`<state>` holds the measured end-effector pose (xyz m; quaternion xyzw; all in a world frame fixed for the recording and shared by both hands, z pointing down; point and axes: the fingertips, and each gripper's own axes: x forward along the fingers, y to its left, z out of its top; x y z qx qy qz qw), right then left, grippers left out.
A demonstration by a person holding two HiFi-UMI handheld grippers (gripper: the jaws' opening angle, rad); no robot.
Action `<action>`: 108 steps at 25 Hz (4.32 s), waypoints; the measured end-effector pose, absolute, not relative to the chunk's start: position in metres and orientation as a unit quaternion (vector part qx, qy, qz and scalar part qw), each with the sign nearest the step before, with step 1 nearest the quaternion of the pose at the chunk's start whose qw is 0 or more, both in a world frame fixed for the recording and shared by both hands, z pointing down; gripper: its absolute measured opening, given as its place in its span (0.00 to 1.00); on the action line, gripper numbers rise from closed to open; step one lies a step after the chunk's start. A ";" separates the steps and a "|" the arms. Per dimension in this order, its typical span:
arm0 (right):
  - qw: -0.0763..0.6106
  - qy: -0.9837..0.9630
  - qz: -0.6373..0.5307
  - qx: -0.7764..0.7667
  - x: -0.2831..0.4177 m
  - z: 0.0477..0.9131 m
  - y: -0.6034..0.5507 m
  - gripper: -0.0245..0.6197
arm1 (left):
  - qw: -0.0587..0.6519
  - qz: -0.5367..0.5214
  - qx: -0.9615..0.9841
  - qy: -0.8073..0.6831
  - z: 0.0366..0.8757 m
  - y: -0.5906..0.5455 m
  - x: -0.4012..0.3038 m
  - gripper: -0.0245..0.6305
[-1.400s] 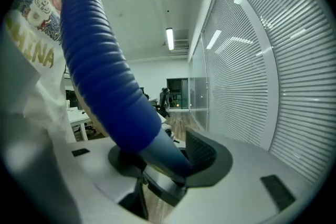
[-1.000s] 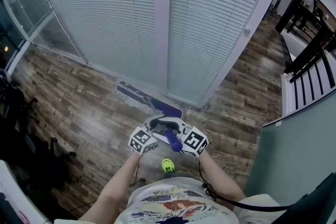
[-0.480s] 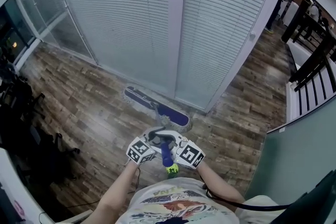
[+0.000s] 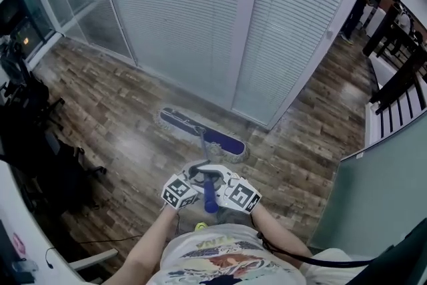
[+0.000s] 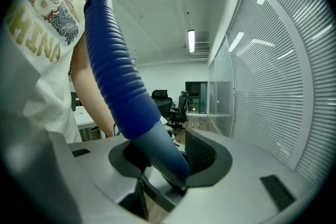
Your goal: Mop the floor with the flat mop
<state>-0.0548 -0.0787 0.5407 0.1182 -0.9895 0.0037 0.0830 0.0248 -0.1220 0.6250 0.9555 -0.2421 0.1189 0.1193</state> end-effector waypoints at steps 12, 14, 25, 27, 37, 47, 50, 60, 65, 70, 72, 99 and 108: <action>0.094 -0.990 -0.003 0.103 -0.110 0.544 0.091 0.31 | 0.125 0.111 0.949 -0.267 0.628 0.045 -0.032 0.37; 0.096 -0.990 -0.001 0.104 -0.111 0.546 0.113 0.31 | 0.126 0.113 0.948 -0.269 0.629 0.067 -0.033 0.37; 0.100 -0.990 -0.001 0.099 -0.085 0.551 0.233 0.31 | 0.139 0.142 0.942 -0.271 0.634 0.187 -0.013 0.38; 0.095 -0.990 0.003 0.102 -0.072 0.554 0.259 0.31 | 0.137 0.150 0.944 -0.260 0.637 0.215 0.001 0.38; 0.080 -0.992 0.010 0.098 -0.040 0.562 0.388 0.31 | 0.131 0.156 0.942 -0.266 0.646 0.343 0.030 0.38; 0.084 -0.990 0.015 0.113 -0.028 0.577 0.416 0.31 | 0.115 0.174 0.945 -0.253 0.661 0.372 0.042 0.38; 0.084 -0.991 0.020 0.106 -0.029 0.581 0.410 0.31 | 0.111 0.177 0.947 -0.243 0.664 0.367 0.042 0.38; 0.096 -0.991 0.013 0.092 -0.061 0.584 0.323 0.32 | 0.108 0.178 0.950 -0.231 0.666 0.279 0.010 0.38; 0.109 -0.990 0.011 0.083 -0.087 0.579 0.256 0.32 | 0.114 0.166 0.953 -0.227 0.659 0.210 -0.013 0.39; 0.115 -0.990 0.018 0.080 -0.106 0.579 0.199 0.33 | 0.112 0.165 0.958 -0.207 0.657 0.154 -0.031 0.40; 0.114 -0.990 0.017 0.084 -0.115 0.580 0.175 0.33 | 0.111 0.160 0.958 -0.210 0.658 0.129 -0.040 0.40; 0.111 -0.991 0.031 0.063 -0.159 0.589 -0.239 0.35 | 0.113 0.173 0.950 -0.235 0.671 -0.288 -0.090 0.41; 0.120 -0.991 0.042 0.045 -0.167 0.601 -0.364 0.36 | 0.119 0.183 0.943 -0.252 0.683 -0.416 -0.103 0.41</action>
